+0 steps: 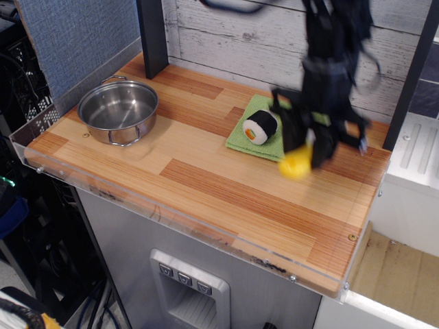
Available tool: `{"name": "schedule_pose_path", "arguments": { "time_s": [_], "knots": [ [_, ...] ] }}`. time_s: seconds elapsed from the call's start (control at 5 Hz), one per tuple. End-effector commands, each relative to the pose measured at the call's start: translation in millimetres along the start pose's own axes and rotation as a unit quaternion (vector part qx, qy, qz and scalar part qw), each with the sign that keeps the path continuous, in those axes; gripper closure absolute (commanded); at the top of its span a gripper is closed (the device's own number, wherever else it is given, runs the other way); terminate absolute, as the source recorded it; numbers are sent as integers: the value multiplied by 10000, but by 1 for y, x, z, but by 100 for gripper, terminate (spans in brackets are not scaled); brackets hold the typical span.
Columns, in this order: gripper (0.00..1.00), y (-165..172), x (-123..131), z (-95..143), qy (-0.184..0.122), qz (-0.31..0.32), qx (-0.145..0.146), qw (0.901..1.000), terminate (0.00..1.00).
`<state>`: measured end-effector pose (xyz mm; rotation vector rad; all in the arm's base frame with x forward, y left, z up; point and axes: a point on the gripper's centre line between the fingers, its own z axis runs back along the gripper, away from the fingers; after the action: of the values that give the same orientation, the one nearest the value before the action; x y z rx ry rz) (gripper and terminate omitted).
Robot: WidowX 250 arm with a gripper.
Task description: Move the yellow knife between the green cloth and the bowl
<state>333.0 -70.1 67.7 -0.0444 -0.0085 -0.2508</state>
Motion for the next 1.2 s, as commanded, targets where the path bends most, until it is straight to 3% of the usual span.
{"name": "schedule_pose_path", "arguments": {
  "time_s": [0.0,0.4,0.8,1.0],
  "knots": [
    [100,96,-12,40,-223,887,239,9955,0],
    [100,179,-32,3,524,1046,414,9923,0],
    [100,185,-24,-22,817,1033,453,9903,0],
    [0,175,-19,-16,705,928,469,9921,0]
  ]
}}
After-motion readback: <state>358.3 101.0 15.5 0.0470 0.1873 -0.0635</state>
